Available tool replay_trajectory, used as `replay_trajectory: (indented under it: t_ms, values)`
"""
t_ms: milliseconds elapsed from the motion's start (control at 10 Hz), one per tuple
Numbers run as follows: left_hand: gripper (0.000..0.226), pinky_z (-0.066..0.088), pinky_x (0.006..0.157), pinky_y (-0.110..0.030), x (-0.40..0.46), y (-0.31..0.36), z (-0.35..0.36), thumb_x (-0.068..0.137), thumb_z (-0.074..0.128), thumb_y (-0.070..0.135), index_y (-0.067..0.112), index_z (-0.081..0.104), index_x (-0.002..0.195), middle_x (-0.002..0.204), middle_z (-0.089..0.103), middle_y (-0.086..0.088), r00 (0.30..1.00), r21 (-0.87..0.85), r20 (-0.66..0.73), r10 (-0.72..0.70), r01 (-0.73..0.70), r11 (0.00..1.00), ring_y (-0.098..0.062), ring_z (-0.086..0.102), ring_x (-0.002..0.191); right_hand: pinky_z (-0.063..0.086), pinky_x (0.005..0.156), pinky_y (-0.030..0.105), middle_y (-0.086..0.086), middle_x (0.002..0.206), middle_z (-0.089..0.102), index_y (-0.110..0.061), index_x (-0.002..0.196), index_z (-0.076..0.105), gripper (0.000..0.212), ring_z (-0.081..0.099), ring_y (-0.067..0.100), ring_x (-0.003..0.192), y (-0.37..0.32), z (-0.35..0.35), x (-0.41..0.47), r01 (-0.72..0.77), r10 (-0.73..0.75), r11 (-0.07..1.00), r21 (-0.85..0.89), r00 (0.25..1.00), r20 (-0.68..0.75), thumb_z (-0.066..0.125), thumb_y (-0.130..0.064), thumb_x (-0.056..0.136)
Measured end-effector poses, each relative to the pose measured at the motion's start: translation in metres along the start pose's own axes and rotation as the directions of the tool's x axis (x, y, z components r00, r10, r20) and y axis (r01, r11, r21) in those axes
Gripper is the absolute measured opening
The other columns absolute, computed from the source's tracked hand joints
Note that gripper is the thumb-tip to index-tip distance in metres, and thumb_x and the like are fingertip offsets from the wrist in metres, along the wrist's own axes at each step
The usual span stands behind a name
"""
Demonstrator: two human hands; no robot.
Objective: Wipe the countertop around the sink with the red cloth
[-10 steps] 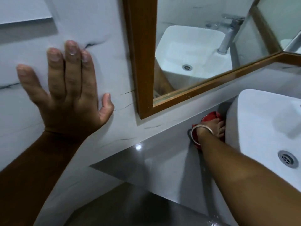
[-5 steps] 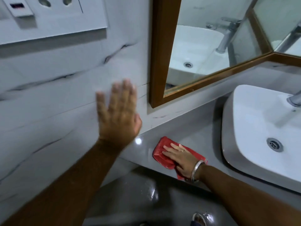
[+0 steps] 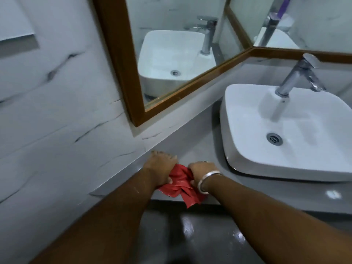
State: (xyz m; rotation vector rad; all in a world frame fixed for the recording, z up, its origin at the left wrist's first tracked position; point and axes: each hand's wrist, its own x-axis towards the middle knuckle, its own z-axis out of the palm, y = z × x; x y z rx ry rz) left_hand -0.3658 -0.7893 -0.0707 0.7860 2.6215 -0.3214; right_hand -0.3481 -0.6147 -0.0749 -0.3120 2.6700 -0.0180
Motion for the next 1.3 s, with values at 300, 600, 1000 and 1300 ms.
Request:
replay_trajectory:
  t_ms: [300, 600, 1000, 1300]
  values:
    - [0.024, 0.046, 0.078, -0.032, 0.002, 0.101, -0.095, 0.084, 0.077, 0.035, 0.022, 0.070, 0.103, 0.096, 0.067, -0.003, 0.943, -0.286, 0.099, 0.318, -0.279, 0.917, -0.025, 0.062, 0.090, 0.046, 0.082, 0.032, 0.013, 0.111, 0.068, -0.020, 0.115, 0.053, 0.041, 0.063, 0.035, 0.103, 0.089, 0.009, -0.135, -0.121, 0.141, 0.828, 0.547, 0.990, 0.006, 0.059, -0.020, 0.074]
    - [0.017, 0.048, 0.076, -0.036, 0.029, 0.447, -0.157, 0.083, 0.067, 0.032, 0.022, 0.061, 0.096, 0.100, 0.069, -0.003, 0.550, -0.011, 0.006, 0.835, -0.835, 0.550, -0.027, 0.064, 0.096, 0.052, 0.085, 0.036, 0.007, 0.108, 0.071, -0.031, 0.114, 0.057, 0.031, 0.066, 0.031, 0.099, 0.259, 0.097, -0.436, -0.566, 0.645, 0.541, 0.622, 0.754, 0.124, 0.057, -0.025, 0.084]
    - [0.039, 0.045, 0.100, -0.043, 0.038, 0.766, -0.181, 0.098, 0.047, 0.028, 0.020, 0.048, 0.136, 0.138, 0.054, -0.013, 0.262, 0.296, 0.022, 0.965, -0.924, 0.243, -0.032, 0.055, 0.121, 0.023, 0.117, 0.050, 0.012, 0.161, 0.021, -0.021, 0.153, 0.015, 0.064, 0.026, 0.037, 0.144, 0.405, 0.204, -0.611, -0.842, 0.875, 0.262, 0.472, 0.414, 0.251, 0.028, -0.049, 0.098]
    - [0.059, 0.012, 0.123, -0.048, 0.088, 0.794, -0.154, 0.107, 0.020, 0.048, 0.016, 0.020, 0.157, 0.164, 0.016, -0.014, 0.226, 0.457, 0.249, 0.942, -0.885, 0.092, -0.031, 0.017, 0.150, 0.015, 0.120, 0.051, 0.002, 0.166, -0.002, -0.029, 0.153, 0.006, 0.066, 0.004, 0.032, 0.150, 0.415, 0.241, -0.581, -0.825, 0.883, 0.003, 0.565, 0.267, 0.385, 0.022, -0.050, 0.093]
